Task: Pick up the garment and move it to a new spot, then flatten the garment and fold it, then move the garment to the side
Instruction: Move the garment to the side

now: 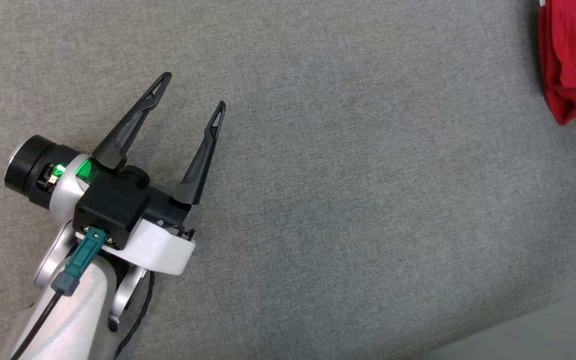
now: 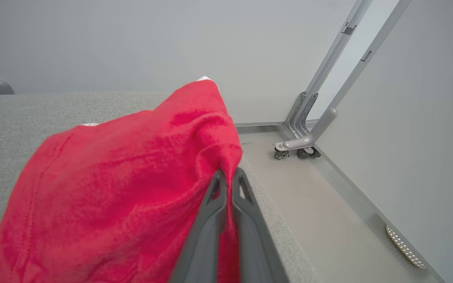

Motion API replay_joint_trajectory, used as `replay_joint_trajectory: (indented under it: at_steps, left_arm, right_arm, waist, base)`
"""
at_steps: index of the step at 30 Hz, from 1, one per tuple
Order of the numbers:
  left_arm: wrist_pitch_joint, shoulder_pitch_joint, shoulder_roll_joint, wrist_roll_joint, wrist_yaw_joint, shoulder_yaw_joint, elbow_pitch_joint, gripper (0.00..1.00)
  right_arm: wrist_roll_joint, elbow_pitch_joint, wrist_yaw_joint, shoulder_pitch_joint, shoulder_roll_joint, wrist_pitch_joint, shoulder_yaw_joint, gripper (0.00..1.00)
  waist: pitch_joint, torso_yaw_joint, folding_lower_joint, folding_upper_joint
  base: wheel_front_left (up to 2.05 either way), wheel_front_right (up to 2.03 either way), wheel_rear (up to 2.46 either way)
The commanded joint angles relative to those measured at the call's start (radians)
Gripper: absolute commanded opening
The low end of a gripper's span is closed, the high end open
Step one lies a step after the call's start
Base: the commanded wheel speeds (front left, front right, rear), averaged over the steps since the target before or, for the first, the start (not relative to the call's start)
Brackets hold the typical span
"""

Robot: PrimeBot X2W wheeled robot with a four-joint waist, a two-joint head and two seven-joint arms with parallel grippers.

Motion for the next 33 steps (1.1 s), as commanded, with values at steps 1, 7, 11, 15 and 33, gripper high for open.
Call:
replay_joint_trajectory:
  at_steps: [1,7,11,15,33]
  left_arm:
    - [0.001,-0.013,0.006,-0.003,0.003,0.004,-0.005,1.0]
    - [-0.014,0.01,-0.001,-0.018,0.012,0.0,0.019,1.0]
    - [-0.039,0.037,-0.011,-0.036,0.023,0.003,0.049,1.0]
    - [-0.07,0.077,-0.026,-0.06,0.04,0.013,0.087,1.0]
    - [-0.182,0.214,-0.095,-0.158,0.117,0.07,0.244,1.0]
  right_arm:
    - [-0.019,0.016,0.0,0.004,0.007,-0.005,-0.025,1.0]
    - [-0.084,0.005,0.0,0.06,0.052,-0.005,-0.136,1.0]
    - [-0.118,-0.066,0.0,0.134,0.094,-0.005,-0.196,1.0]
    - [-0.166,-0.185,0.0,0.231,0.157,-0.005,-0.243,1.0]
    - [-0.293,-0.648,0.0,0.605,0.411,-0.005,-0.21,1.0]
  waist:
    - [0.0,-0.004,-0.0001,0.0]
    - [-0.033,-0.012,-0.0001,0.0]
    - [-0.082,-0.017,-0.0001,0.0]
    - [-0.148,-0.019,-0.0001,0.0]
    - [-0.355,0.147,-0.0001,0.0]
  base:
    - [0.0,0.0,0.0]
    - [0.0,0.0,0.0]
    - [0.0,0.0,0.0]
    - [0.0,0.0,0.0]
    - [0.0,0.0,0.0]
